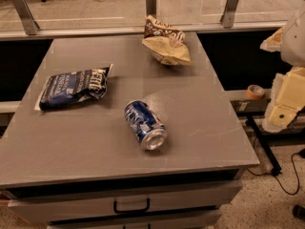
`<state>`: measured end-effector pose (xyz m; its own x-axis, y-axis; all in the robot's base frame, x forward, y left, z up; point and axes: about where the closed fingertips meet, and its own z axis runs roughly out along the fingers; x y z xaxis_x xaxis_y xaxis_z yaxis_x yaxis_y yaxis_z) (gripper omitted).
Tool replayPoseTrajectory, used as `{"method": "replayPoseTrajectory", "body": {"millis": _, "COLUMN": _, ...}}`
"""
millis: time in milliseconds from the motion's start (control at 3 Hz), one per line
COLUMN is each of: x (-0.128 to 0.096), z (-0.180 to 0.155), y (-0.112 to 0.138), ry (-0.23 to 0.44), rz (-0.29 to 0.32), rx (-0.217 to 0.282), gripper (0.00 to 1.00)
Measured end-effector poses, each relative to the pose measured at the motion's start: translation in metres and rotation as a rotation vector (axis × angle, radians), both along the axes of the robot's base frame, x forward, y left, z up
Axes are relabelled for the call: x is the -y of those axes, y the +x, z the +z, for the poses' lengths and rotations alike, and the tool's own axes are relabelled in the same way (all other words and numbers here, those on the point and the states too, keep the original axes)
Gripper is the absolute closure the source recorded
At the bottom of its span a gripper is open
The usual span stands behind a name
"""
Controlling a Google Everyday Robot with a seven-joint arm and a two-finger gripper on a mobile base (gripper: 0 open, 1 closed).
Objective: Place pepsi can upright
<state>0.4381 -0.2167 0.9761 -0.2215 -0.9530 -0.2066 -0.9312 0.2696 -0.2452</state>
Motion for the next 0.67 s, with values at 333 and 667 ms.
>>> {"method": "replayPoseTrajectory", "body": {"millis": 333, "x": 0.000, "z": 0.000, "y": 0.000, "ry": 0.000, "rz": 0.000, "rx": 0.000, "gripper": 0.00}}
{"method": "replayPoseTrajectory", "body": {"millis": 667, "x": -0.013, "z": 0.000, "y": 0.001, "ry": 0.066, "rz": -0.067, "rx": -0.048, "gripper": 0.00}}
